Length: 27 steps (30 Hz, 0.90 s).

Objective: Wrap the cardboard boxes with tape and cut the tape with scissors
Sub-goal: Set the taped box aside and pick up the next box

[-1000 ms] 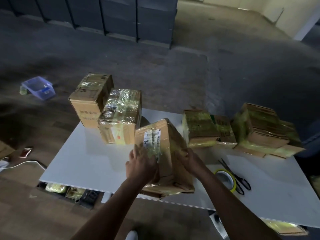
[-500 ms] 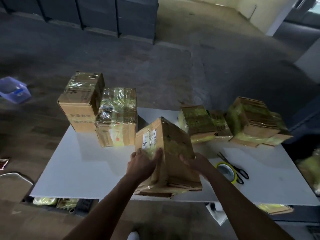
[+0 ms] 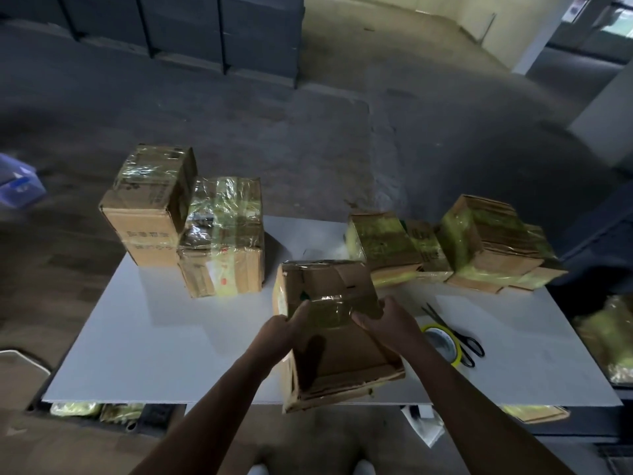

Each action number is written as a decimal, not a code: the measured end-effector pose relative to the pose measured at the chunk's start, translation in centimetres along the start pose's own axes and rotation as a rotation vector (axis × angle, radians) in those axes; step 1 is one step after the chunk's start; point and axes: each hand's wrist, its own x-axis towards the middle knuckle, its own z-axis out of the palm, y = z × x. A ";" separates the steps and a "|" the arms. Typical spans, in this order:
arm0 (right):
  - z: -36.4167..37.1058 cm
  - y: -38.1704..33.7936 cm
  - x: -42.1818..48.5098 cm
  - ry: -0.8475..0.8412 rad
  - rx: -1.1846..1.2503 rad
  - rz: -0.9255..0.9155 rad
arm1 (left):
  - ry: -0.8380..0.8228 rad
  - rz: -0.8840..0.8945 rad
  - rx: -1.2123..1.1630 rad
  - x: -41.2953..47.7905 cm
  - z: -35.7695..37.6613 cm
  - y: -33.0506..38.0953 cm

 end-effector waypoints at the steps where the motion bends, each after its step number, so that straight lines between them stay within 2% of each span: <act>1: 0.0 0.0 0.2 -0.001 -0.014 -0.012 | -0.014 0.025 0.006 0.0 0.2 -0.4; 8: 0.6 0.0 0.7 -0.014 -0.023 -0.043 | 0.162 -0.014 -0.163 0.4 0.6 -1.4; 11: 0.4 -0.1 0.8 -0.018 -0.006 -0.021 | 0.230 -0.007 -0.130 0.3 1.1 -1.2; 14: 0.0 -0.2 0.9 0.010 -0.013 -0.033 | 0.262 -0.014 -0.101 0.6 1.3 -1.0; 19: -0.5 -0.6 0.5 0.106 0.056 -0.117 | 0.331 -0.049 -0.199 0.9 1.4 -0.5; 21: -0.7 -1.2 0.2 0.165 0.075 -0.165 | 0.322 -0.072 -0.249 1.1 1.4 -0.3; 24: -1.1 -2.3 -0.4 0.283 0.087 -0.254 | 0.199 -0.042 -0.324 1.5 1.3 -0.3; 27: -1.4 -3.0 -0.6 0.289 0.139 -0.306 | 0.222 0.083 -0.169 1.4 1.3 0.1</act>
